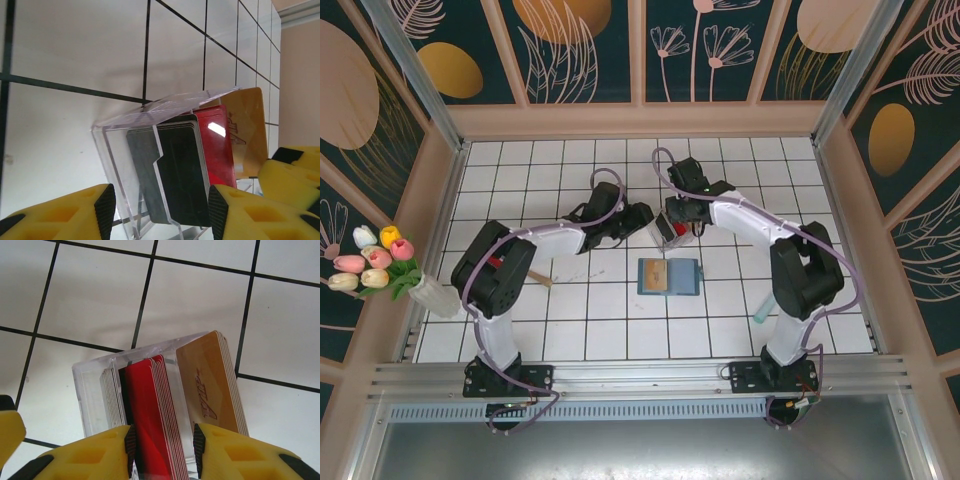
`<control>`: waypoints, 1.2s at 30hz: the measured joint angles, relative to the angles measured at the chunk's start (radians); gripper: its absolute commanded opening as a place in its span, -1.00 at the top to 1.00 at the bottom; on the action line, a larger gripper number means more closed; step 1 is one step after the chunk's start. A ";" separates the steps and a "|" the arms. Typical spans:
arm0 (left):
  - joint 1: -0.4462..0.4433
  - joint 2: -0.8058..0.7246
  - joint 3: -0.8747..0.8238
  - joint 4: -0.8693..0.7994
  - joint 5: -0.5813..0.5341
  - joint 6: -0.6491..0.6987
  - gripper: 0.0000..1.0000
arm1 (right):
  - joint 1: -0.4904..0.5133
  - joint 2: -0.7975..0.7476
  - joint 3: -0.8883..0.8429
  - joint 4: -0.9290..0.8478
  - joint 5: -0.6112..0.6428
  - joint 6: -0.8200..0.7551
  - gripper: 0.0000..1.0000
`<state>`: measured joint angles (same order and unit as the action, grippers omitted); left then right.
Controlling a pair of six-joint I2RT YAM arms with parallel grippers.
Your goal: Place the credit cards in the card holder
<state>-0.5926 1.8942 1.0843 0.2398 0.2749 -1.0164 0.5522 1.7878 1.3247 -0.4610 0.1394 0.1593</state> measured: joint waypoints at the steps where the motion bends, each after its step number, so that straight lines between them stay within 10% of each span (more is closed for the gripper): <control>1: 0.000 0.009 0.005 0.004 0.007 -0.003 -0.10 | 0.000 0.006 0.001 -0.001 0.001 -0.003 0.23; 36: 0.000 0.134 0.047 0.023 0.081 -0.025 0.08 | 0.083 0.126 0.061 -0.071 0.264 -0.050 0.53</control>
<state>-0.5926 2.0281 1.1309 0.2626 0.3561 -1.0416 0.6350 1.9141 1.3861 -0.5323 0.4034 0.1093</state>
